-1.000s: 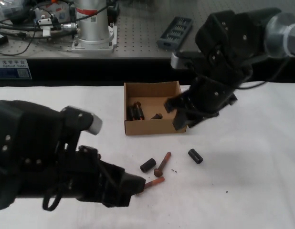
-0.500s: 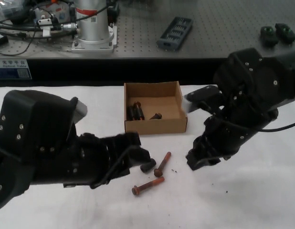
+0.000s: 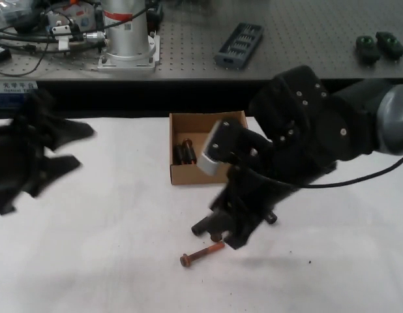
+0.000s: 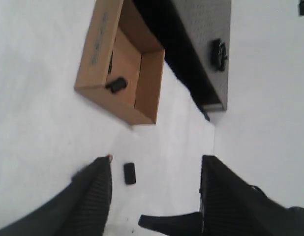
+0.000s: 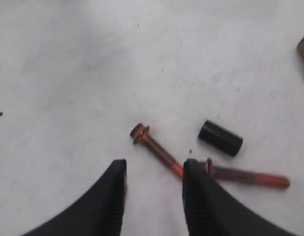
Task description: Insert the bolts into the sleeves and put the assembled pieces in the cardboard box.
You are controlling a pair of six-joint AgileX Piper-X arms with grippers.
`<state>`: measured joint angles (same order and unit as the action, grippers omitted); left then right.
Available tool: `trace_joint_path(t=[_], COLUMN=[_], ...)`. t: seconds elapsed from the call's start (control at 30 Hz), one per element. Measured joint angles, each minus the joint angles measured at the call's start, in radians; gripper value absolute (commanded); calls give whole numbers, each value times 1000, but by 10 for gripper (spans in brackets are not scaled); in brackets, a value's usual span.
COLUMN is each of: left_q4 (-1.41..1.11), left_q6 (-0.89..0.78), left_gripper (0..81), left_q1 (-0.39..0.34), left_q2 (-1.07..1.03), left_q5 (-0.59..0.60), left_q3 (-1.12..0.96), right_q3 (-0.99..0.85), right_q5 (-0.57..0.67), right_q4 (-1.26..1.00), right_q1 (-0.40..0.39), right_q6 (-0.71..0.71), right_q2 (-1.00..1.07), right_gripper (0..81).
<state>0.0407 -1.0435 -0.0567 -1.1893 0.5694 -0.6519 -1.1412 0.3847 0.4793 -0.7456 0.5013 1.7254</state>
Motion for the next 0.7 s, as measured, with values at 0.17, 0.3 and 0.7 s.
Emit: trace_joint_path(t=[0.17, 0.3, 0.7], left_q4=[0, 0, 0], left_q6=[54, 59, 59], left_gripper=[401, 401, 401], left_q1=[84, 100, 100], left_q2=[42, 42, 44], left_q5=[-5, -5, 15], left_q3=[0, 0, 0], right_q3=[0, 0, 0], right_q5=[14, 16, 23], right_q4=[-15, 12, -20], right_q1=[-13, -18, -21], right_q6=[-49, -55, -55], right_q2=[84, 133, 189], right_gripper=[284, 284, 284])
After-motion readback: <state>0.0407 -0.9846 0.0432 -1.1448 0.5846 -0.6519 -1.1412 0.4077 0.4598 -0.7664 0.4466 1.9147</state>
